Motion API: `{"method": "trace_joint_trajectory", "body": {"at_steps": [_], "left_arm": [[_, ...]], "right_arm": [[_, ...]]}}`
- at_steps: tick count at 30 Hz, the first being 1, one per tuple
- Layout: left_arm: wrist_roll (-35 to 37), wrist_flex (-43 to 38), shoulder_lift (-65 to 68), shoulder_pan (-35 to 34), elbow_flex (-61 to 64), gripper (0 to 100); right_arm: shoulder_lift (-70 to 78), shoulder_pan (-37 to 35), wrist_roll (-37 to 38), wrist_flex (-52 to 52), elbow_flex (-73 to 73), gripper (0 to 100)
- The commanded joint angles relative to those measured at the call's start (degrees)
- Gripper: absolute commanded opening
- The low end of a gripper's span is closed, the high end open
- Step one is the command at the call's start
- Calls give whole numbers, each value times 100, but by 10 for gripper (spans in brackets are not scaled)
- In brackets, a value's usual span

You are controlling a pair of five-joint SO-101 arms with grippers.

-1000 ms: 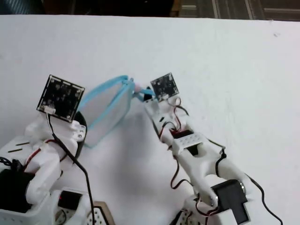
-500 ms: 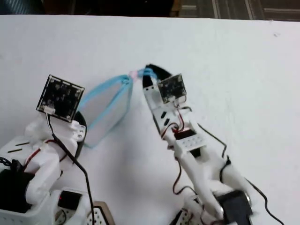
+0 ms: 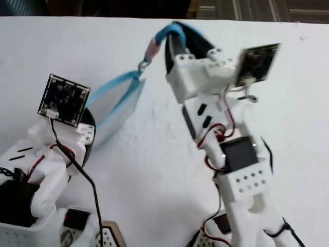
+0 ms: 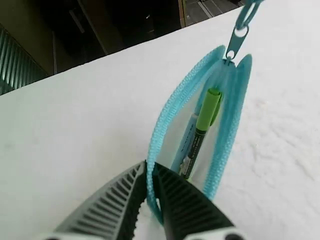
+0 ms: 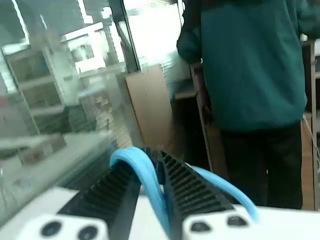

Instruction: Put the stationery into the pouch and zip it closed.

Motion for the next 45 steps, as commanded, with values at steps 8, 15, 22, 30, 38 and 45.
{"method": "trace_joint_trajectory", "body": {"at_steps": [8, 15, 22, 30, 38, 45], "left_arm": [[-18, -97, 13, -57, -62, 27], [18, -53, 13, -57, -114, 141], [26, 149, 13, -66, -985, 246], [35, 352, 22, -75, -1248, 285], [765, 554, 4, -1297, -1952, 282], [791, 1591, -40, -1965, -3182, 277]], "right_arm": [[-207, 22, -53, 84, -668, 16], [-189, 13, -53, 84, -1125, 16], [-189, -48, 325, 92, -1363, 16], [-110, -1077, 844, 92, -1371, 16], [927, -1314, 967, 101, -2224, 16], [1675, -1807, 985, 866, -3174, 16]]}}
